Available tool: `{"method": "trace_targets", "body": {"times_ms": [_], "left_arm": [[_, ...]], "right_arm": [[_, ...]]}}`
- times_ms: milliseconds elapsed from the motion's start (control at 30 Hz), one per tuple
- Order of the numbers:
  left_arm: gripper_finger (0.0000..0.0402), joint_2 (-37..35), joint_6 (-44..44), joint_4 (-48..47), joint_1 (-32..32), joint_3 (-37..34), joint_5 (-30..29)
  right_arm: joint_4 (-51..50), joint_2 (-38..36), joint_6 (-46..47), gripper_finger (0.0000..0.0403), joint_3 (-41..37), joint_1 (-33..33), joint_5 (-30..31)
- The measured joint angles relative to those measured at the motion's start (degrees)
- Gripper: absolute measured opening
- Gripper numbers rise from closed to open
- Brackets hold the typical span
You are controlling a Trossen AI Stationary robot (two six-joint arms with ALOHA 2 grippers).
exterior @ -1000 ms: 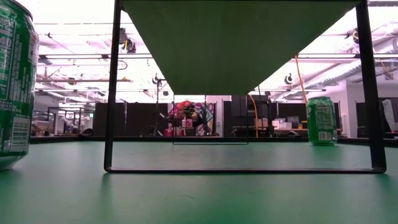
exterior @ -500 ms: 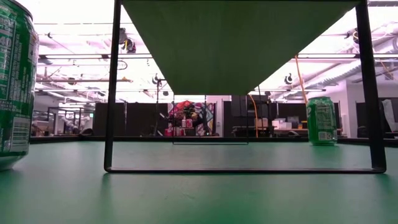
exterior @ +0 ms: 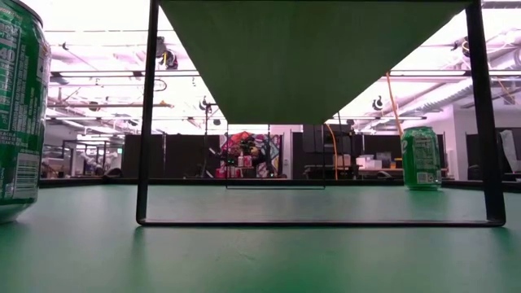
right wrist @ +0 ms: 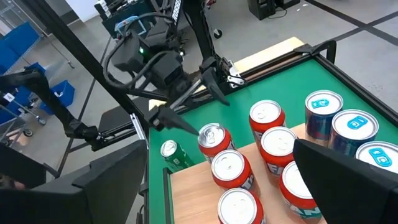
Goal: Place canned beverage on shelf
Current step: Put the orange soda can on the shelf aligned with the other orange soda cans
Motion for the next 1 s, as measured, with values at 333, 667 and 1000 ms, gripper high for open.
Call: {"method": "trace_targets", "body": {"times_ms": [333, 667, 1000], "left_arm": [[0.036, -8.8, -9.7, -10.6, -3.4, 0.0, 8.5], [0.0245, -6.9, -19.6, -22.2, -7.2, 0.0, 16.6], [0.015, -0.8, -19.5, -15.5, -7.1, 0.0, 18.5]], "right_arm": [[-0.1, 0.0, 0.0, 0.0393, 0.0, 0.0, 0.1], [-0.3, 0.0, -0.9, 0.0393, 0.0, 0.0, 2.6], [-0.3, 0.1, -1.0, 0.0393, 0.0, 0.0, 4.7]]}}
